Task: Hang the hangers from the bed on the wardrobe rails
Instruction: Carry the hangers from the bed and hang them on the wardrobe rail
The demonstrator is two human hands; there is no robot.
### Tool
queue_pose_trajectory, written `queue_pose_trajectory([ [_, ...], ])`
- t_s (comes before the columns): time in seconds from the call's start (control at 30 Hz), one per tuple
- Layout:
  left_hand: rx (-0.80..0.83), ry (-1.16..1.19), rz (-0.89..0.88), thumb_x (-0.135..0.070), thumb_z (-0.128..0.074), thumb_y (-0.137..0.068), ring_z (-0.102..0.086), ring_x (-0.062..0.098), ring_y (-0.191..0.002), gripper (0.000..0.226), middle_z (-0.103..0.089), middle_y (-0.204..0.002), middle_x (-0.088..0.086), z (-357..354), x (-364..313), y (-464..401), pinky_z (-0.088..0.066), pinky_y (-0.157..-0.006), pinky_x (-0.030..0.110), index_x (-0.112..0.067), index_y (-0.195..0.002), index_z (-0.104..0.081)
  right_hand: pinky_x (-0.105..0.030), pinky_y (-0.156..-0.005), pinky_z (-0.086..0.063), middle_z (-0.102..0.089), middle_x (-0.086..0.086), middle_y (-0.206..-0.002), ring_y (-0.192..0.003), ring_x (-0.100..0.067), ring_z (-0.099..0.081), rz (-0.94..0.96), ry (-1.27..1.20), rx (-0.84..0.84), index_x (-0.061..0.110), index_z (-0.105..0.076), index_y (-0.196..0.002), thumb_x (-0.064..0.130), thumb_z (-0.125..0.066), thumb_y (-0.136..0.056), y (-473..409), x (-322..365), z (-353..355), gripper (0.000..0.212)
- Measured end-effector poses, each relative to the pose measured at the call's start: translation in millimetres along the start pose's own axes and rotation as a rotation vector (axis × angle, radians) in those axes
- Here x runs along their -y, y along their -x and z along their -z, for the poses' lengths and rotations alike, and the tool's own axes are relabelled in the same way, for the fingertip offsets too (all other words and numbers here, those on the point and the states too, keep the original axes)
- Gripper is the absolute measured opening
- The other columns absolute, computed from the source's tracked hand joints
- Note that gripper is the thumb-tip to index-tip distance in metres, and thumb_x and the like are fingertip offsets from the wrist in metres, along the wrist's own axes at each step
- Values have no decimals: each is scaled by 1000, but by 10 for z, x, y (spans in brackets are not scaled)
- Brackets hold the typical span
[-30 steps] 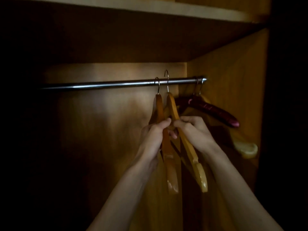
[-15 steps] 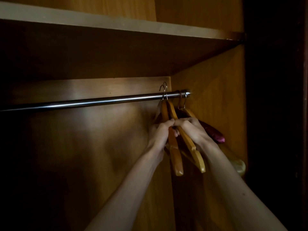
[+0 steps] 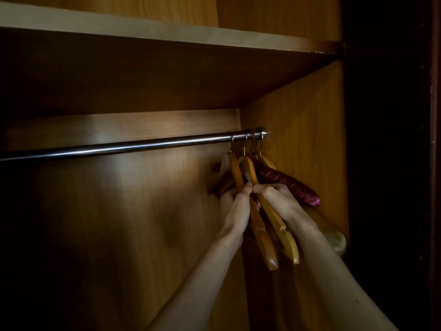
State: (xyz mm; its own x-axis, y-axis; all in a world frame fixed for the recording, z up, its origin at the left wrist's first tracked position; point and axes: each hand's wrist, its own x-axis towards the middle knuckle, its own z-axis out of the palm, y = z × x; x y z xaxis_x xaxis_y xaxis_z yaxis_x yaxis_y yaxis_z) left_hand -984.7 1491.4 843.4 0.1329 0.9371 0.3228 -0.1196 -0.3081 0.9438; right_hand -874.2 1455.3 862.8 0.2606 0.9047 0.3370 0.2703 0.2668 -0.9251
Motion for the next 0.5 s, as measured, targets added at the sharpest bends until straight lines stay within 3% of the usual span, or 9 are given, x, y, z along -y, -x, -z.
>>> queue_pose_trajectory([
  [0.13, 21, 56, 38, -51, -51, -100, -71, -2, -64, 28, -74, -68, -15, -59, 37, 92, -49, -58, 17, -31, -92, -68, -25, -57, -50, -76, 7, -67, -69, -10, -72, -130, -161, -51, 26, -75, -84, 46, -67, -89, 61, -118, -60, 22],
  [0.23, 9, 32, 31, -59, -49, -98, -75, 9, -81, 38, -79, -89, -3, -86, 128, 129, -57, -76, 29, -28, -96, -72, -23, -58, -50, -78, 7, -73, -71, -12, -74, -142, -209, -41, 27, -78, -82, 49, -65, -89, 174, -211, -66, 27],
  [0.3, 3, 78, 66, -62, -45, -98, -75, 10, -83, 47, -79, -94, 1, -75, 225, 179, -58, -81, 32, -25, -104, -72, -25, -66, -53, -79, 1, -79, -73, -10, -75, -114, -236, -33, 25, -81, -83, 47, -62, -93, 297, -315, -64, 30],
  [0.4, 6, 255, 126, -61, -40, -100, -66, 6, -62, 52, -75, -85, 2, 4, 388, 312, -52, -57, 19, -21, -106, -74, -27, -75, -52, -79, 4, -84, -81, -6, -74, -44, -244, -63, 26, -79, -92, 41, -57, -98, 524, -524, -74, 28],
  [0.5, -73, 381, 111, -51, -43, -103, -52, 8, -52, 46, -63, -71, 1, 137, 624, 538, -38, -48, 20, -19, -92, -74, -21, -70, -47, -75, 19, -82, -75, 6, -69, -32, -247, -63, 37, -76, -94, 39, -54, -101, 788, -719, -101, 23],
])
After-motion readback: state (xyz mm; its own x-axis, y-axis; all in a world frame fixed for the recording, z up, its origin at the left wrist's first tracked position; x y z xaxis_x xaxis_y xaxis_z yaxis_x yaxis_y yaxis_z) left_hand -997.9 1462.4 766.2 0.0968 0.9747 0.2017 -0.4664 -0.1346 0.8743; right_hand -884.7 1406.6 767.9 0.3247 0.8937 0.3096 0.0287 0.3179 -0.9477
